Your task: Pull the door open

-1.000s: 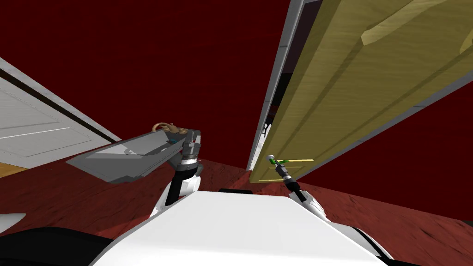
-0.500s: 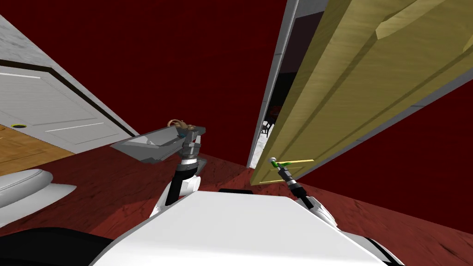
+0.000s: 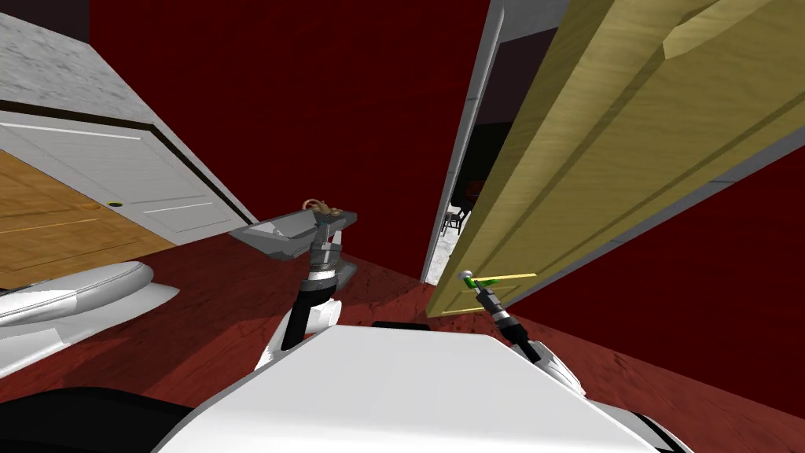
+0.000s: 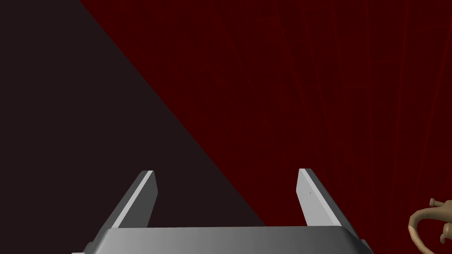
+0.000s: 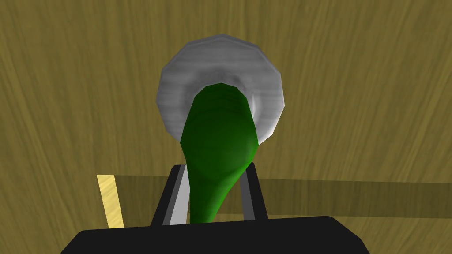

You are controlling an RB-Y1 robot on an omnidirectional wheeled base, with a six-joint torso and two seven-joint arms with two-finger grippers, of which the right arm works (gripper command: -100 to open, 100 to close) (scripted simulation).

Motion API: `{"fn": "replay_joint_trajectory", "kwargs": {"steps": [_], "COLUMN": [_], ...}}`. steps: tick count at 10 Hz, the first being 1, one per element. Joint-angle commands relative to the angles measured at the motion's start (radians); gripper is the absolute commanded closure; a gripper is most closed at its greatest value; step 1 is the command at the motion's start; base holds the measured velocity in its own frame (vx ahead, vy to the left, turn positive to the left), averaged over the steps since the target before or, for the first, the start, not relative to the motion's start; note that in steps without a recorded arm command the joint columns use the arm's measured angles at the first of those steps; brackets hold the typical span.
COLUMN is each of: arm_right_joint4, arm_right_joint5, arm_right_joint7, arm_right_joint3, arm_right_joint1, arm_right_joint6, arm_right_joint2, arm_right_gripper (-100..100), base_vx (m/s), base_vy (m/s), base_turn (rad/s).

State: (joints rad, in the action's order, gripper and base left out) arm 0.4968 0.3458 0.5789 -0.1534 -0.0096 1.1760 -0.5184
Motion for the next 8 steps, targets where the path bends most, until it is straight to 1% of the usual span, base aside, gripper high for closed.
{"fn": "replay_joint_trajectory", "kwargs": {"steps": [1,2,3,4,6,7,8], "arm_right_joint4": [-0.015,-0.018,-0.024,-0.032,-0.038,-0.038,-0.026], "arm_right_joint5": [0.007,0.009,0.013,0.018,0.022,0.022,0.025], "arm_right_joint7": [0.004,0.006,0.008,0.012,0.015,0.015,0.02], "arm_right_joint3": [-0.008,-0.01,-0.015,-0.021,-0.026,-0.026,-0.02], "arm_right_joint1": [0.012,0.016,0.023,0.033,0.04,0.04,0.048], "arm_right_joint6": [0.036,0.045,0.062,0.086,0.103,0.103,0.092], "arm_right_joint2": [-0.011,-0.013,-0.019,-0.026,-0.031,-0.031,-0.024], "arm_right_gripper": [100,100,100,100,100,100,100], "base_vx": [-0.226,-0.22,-0.183,-0.243,-0.171,-0.092,-0.033], "base_vy": [-0.088,-0.118,-0.137,-0.127,-0.084,-0.026,-0.006], "base_turn": [0.238,0.128,0.166,0.251,0.121,0.012,-0.009]}}
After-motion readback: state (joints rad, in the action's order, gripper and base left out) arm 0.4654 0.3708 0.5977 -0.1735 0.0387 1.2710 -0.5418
